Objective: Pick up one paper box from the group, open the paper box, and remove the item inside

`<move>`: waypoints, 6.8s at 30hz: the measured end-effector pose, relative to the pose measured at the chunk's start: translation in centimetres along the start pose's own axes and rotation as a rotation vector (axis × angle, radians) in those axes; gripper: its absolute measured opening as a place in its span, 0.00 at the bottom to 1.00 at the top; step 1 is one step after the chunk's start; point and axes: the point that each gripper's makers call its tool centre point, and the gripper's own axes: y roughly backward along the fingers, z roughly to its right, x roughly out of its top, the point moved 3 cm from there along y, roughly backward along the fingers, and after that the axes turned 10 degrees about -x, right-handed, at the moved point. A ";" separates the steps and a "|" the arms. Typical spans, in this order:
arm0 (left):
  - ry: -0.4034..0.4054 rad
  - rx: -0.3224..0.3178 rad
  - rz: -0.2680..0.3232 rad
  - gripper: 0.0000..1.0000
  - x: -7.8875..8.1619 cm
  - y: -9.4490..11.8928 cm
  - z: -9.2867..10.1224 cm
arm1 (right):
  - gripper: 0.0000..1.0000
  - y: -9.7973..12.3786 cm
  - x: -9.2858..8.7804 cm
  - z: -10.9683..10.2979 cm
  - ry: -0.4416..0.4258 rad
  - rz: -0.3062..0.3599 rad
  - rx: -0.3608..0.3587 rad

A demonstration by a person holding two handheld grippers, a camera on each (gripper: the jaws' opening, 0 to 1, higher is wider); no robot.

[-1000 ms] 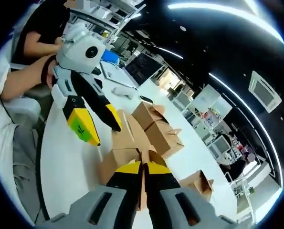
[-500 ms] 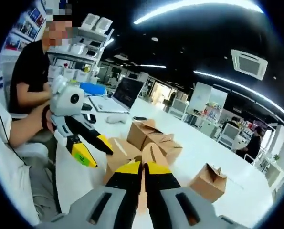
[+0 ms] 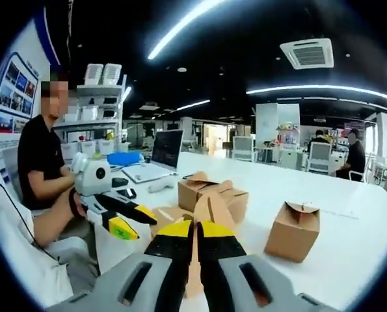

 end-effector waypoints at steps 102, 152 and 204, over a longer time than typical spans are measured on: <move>-0.042 -0.020 -0.010 0.32 0.1 0.2 1.3 | 0.07 2.9 -9.7 3.9 -0.406 -0.076 -0.109; 0.004 -0.037 0.023 0.34 0.1 -1.1 0.7 | 0.46 0.1 -5.5 -1.2 -0.061 -0.068 0.049; -0.016 -0.056 0.013 0.32 0.1 -1.3 1.7 | 0.37 -0.1 -6.5 -1.6 -0.062 -0.086 0.038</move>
